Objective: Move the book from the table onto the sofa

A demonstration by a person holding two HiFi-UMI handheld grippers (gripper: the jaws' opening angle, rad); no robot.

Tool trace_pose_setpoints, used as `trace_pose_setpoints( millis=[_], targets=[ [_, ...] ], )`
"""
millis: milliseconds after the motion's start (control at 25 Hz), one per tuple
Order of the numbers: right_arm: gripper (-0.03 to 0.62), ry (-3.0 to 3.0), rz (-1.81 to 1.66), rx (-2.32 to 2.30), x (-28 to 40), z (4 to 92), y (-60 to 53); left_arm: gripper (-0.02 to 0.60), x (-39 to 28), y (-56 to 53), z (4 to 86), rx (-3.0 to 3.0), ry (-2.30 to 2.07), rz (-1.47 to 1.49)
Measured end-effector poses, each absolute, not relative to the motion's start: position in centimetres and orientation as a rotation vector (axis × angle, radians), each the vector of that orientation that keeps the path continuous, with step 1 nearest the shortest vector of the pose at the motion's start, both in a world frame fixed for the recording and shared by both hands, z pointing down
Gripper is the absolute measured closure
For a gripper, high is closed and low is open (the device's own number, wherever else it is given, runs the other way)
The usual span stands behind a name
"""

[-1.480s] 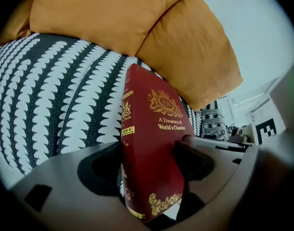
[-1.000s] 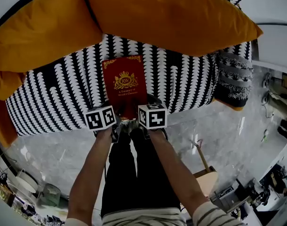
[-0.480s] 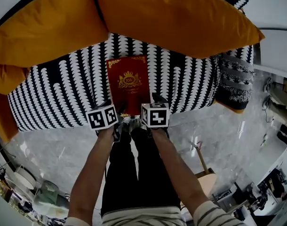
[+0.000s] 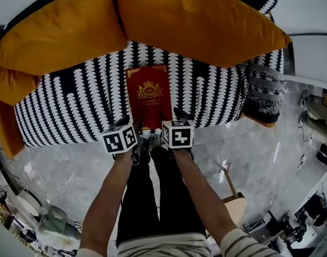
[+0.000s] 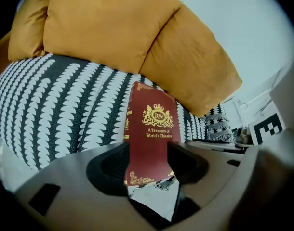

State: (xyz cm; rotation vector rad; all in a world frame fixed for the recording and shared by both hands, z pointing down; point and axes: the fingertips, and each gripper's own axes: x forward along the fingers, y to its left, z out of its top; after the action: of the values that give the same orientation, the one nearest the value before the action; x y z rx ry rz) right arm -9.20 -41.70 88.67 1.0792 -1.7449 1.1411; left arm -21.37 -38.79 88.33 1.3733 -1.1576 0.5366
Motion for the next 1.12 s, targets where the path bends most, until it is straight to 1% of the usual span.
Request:
trace_pose_setpoints(
  millis=[160, 240, 280, 320, 400, 440, 520, 560, 640, 720, 840, 960, 1120],
  targets=[
    [0.313, -1.764, 1.146, 1.081, -9.8, 86.9, -40.9, 0.341, -21.6, -38.6, 85.9, 1.381, -1.181, 0.499],
    [0.333, -1.779, 1.148, 1.082, -10.0, 86.0, -40.5, 0.375, -21.5, -38.4, 84.8, 1.396, -1.192, 0.493],
    [0.353, -1.787, 1.149, 1.084, -10.1, 85.5, -40.3, 0.399, -21.3, -38.2, 84.1, 1.407, -1.195, 0.490],
    [0.366, -1.797, 1.148, 1.088, -10.1, 85.0, -40.1, 0.425, -21.1, -38.0, 83.5, 1.419, -1.199, 0.487],
    [0.374, -1.814, 1.137, 1.097, -10.2, 84.0, -39.7, 0.489, -20.8, -37.4, 82.2, 1.435, -1.207, 0.484],
    [0.382, -1.821, 1.130, 1.102, -10.2, 83.4, -39.5, 0.499, -20.6, -37.1, 81.6, 1.441, -1.209, 0.486],
    [0.432, -1.830, 1.127, 1.124, -10.1, 82.3, -39.2, 0.521, -20.3, -36.5, 80.4, 1.455, -1.210, 0.487],
    [0.458, -1.835, 1.131, 1.141, -10.1, 81.7, -39.1, 0.529, -20.2, -36.3, 79.7, 1.464, -1.214, 0.478],
    [0.530, -1.846, 1.144, 1.182, -10.0, 80.4, -38.9, 0.547, -20.2, -36.2, 78.3, 1.482, -1.226, 0.442],
    [0.561, -1.858, 1.144, 1.210, -10.1, 79.0, -38.8, 0.555, -20.0, -36.3, 77.0, 1.506, -1.233, 0.410],
    [0.578, -1.902, 1.130, 1.215, -10.4, 76.4, -38.4, 0.575, -19.8, -36.2, 74.8, 1.526, -1.243, 0.370],
    [0.580, -1.958, 1.109, 1.203, -11.0, 73.5, -38.3, 0.575, -19.6, -35.8, 72.6, 1.538, -1.261, 0.337],
    [0.580, -2.020, 1.058, 1.218, -11.0, 69.4, -38.5, 0.577, -18.9, -35.9, 69.8, 1.629, -1.277, 0.365]
  ],
)
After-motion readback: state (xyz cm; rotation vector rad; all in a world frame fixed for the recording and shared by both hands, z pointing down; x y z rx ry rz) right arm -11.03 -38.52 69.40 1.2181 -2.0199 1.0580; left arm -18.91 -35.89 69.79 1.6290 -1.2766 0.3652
